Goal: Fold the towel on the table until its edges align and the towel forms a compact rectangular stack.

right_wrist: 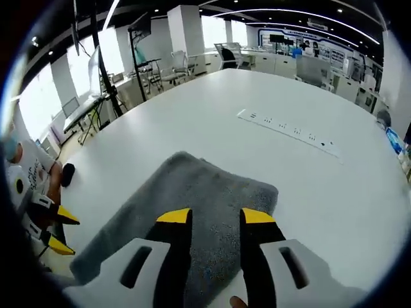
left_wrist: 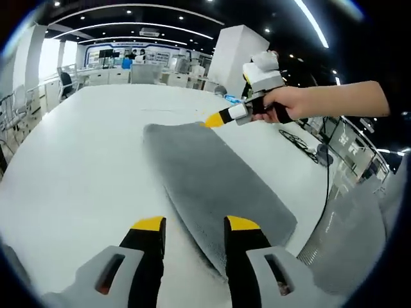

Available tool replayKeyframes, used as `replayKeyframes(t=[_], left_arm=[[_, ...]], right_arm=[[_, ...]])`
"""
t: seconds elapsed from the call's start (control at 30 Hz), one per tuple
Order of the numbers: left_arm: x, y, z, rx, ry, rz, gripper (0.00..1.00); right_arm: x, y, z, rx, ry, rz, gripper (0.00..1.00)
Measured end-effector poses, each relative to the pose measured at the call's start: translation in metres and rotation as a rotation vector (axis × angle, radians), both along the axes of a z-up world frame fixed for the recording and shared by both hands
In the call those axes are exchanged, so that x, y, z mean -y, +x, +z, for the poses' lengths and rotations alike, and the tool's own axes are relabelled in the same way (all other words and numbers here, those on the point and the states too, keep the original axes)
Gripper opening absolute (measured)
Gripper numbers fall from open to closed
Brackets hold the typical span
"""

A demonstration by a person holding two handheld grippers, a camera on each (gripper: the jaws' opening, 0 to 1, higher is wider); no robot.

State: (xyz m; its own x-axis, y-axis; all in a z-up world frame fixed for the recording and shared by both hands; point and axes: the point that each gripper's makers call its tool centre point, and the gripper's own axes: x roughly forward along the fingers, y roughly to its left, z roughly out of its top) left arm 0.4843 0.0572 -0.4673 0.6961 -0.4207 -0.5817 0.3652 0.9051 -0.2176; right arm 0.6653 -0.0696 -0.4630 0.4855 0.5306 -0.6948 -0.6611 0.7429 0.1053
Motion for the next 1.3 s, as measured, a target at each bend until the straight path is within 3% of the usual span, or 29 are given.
replayKeyframes(t=[0.37,0.53,0.67,0.9,1.03,1.2,1.3], left_arm=[[-0.001,0.039,-0.002,0.008,-0.014,0.015,0.4],[0.004,0.054,-0.005,0.009,-0.002,-0.013,0.4],[0.003,0.065,-0.01,0.0,-0.003,-0.004,0.4],[0.002,0.073,-0.027,-0.033,-0.008,0.002,0.36],[0.004,0.071,-0.031,-0.054,-0.005,0.01,0.28],[0.005,0.072,-0.043,-0.074,-0.005,0.008,0.24],[0.004,0.071,-0.04,-0.077,0.009,0.023,0.23]], right_arm=[[0.031,-0.022,-0.013,-0.025,-0.015,-0.022,0.29],[0.034,-0.028,-0.024,-0.055,0.004,-0.034,0.29],[0.036,-0.045,-0.027,-0.071,0.011,-0.022,0.27],[0.036,-0.057,-0.039,-0.103,0.029,-0.029,0.25],[0.04,-0.061,-0.042,-0.116,0.038,-0.052,0.24],[0.042,-0.066,-0.047,-0.131,0.045,-0.073,0.17],[0.042,-0.065,-0.048,-0.129,0.051,-0.09,0.15]])
